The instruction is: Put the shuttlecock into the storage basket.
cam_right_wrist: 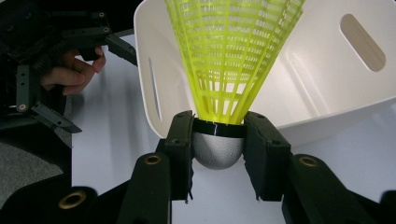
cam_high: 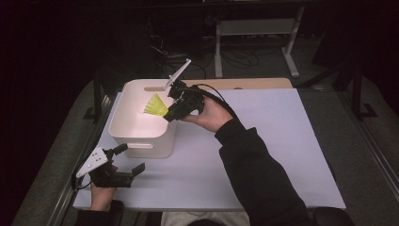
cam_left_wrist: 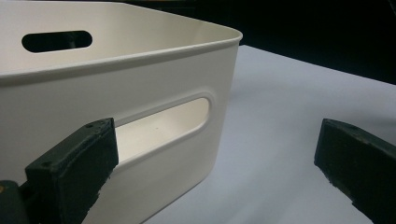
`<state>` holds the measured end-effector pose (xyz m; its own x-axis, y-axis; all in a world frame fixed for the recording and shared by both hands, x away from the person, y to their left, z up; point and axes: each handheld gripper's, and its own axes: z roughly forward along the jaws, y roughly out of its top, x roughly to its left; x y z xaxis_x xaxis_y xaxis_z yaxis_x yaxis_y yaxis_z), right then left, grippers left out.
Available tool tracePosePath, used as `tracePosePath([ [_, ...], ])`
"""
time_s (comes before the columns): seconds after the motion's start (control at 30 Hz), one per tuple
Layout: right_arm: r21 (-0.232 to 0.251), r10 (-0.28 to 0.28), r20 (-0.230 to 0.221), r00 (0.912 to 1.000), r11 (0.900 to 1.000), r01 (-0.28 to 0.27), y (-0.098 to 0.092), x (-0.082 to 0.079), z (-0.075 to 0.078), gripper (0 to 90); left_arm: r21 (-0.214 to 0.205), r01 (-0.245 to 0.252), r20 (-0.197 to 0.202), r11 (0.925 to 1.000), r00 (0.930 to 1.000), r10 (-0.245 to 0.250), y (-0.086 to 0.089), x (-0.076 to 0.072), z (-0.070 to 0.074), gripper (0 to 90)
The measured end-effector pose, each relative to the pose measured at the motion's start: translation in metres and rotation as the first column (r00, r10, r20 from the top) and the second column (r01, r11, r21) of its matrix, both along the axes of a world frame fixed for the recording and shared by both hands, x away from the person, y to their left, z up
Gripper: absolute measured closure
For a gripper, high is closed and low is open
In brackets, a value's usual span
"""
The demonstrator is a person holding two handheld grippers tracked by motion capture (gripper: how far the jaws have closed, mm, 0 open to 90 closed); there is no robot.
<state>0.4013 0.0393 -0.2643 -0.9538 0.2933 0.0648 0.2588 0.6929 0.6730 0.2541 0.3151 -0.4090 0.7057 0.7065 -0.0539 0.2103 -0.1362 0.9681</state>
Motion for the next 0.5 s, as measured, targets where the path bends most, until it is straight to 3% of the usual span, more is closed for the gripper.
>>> tracePosePath([
  [0.5,-0.004,0.037,-0.002,0.9993,0.9993,-0.037,0.019,0.0,-0.004,63.0,0.002,0.001,0.001,1.0,1.0,-0.001,0.0,0.0,0.0,0.0],
])
